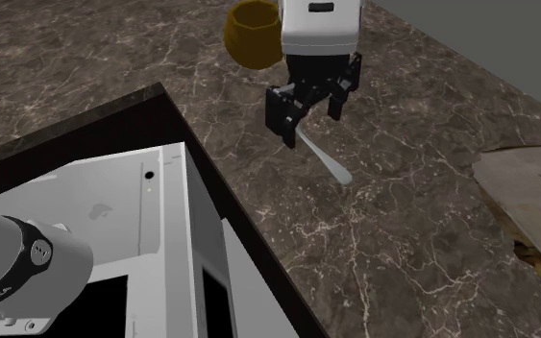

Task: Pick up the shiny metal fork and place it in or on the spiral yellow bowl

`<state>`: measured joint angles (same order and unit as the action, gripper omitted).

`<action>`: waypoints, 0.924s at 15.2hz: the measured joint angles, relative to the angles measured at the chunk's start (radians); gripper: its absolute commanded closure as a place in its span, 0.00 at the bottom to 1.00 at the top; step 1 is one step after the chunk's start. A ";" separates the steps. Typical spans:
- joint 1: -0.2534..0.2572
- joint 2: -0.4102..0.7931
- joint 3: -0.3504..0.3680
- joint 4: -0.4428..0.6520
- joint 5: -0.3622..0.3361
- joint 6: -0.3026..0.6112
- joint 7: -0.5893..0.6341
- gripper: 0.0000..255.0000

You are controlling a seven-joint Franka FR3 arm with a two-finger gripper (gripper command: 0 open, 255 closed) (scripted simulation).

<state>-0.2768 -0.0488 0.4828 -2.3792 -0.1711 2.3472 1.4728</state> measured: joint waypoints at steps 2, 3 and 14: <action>-0.004 0.024 -0.001 -0.006 -0.022 0.027 0.017 0.00; -0.004 0.039 -0.001 -0.007 -0.034 0.039 0.029 0.00; -0.008 0.068 -0.004 -0.017 -0.063 0.074 0.049 1.00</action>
<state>-0.2844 0.0194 0.4786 -2.3960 -0.2340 2.4210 1.5216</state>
